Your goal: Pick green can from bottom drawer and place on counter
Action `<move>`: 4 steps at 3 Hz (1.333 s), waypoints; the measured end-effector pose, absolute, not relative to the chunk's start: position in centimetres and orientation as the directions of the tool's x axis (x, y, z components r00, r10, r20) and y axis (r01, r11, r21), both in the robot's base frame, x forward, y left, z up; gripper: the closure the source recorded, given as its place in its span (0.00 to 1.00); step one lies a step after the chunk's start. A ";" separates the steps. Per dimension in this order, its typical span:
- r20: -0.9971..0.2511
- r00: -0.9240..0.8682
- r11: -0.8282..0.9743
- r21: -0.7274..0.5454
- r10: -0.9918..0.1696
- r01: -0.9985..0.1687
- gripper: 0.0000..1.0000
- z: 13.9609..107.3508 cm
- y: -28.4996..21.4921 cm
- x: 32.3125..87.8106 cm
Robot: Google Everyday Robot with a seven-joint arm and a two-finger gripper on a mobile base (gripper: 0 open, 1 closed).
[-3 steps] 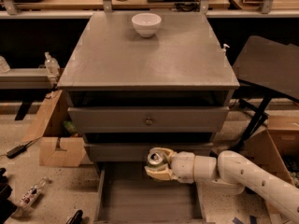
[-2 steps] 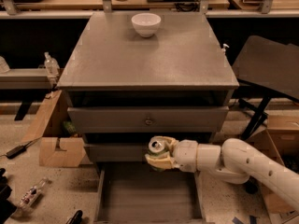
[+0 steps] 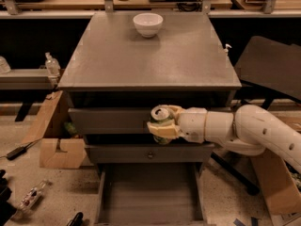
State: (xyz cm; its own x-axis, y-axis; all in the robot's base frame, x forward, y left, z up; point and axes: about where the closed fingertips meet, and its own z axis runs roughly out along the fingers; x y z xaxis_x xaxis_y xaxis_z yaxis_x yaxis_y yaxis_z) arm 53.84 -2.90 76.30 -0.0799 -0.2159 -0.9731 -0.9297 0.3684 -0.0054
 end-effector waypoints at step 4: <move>-0.984 0.004 0.532 -0.100 -0.177 -0.841 1.00 98.1 -1.9 65.5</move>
Offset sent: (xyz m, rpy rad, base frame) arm 0.0808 0.0138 0.1830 -0.0041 -0.1191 -0.0836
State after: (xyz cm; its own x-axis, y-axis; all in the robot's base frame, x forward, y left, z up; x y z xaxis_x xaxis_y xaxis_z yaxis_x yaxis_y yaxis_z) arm 65.49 -1.86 98.14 0.0044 -0.1772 -0.9842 -0.8407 0.5323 -0.0996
